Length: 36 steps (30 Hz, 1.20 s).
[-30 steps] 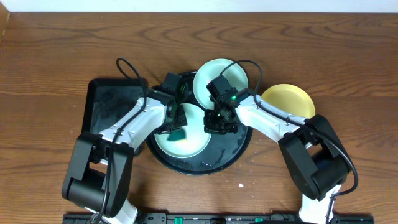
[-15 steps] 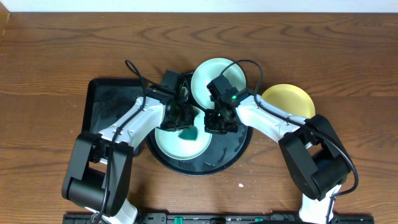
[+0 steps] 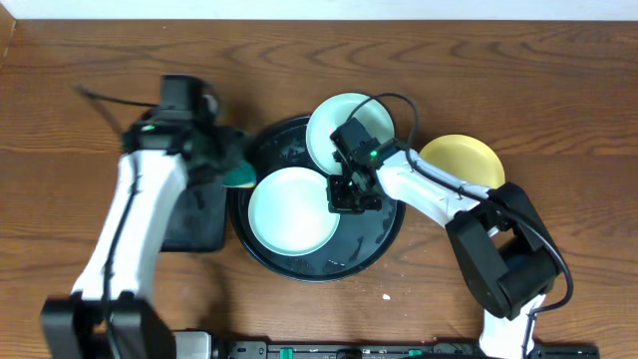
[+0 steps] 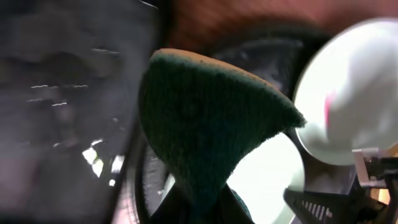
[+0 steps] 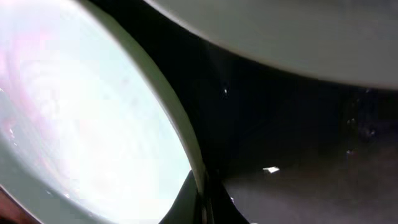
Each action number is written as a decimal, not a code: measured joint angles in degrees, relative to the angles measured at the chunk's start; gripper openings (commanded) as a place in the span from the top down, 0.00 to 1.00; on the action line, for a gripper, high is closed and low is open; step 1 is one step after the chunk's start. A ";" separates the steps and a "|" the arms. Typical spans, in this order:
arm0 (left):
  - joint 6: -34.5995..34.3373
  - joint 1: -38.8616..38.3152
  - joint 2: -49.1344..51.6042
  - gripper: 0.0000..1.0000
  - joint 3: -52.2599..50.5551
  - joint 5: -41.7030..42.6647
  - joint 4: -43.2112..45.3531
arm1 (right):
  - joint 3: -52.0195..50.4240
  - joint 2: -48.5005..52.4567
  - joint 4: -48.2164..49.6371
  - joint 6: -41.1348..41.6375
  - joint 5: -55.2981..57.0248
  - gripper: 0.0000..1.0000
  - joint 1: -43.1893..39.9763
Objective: Clean dirty plates on tray and stack at the side
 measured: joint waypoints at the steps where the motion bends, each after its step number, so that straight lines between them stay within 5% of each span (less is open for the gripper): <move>1: 0.26 2.21 -1.79 0.93 -0.02 -0.66 -1.31 | 1.36 0.09 -0.98 -1.79 1.03 0.99 0.22; 14: 0.52 9.01 -5.51 0.93 0.00 -3.02 -3.65 | 10.01 -10.78 -10.67 -14.56 34.07 0.99 12.52; 24: 0.52 9.01 -5.51 0.93 -0.02 -3.02 -4.22 | 10.10 -19.50 -10.71 -18.16 69.96 0.99 23.52; 36: 0.55 9.01 -5.51 0.93 0.00 -3.17 -4.22 | 10.10 -20.28 -7.08 -21.55 98.62 0.99 32.41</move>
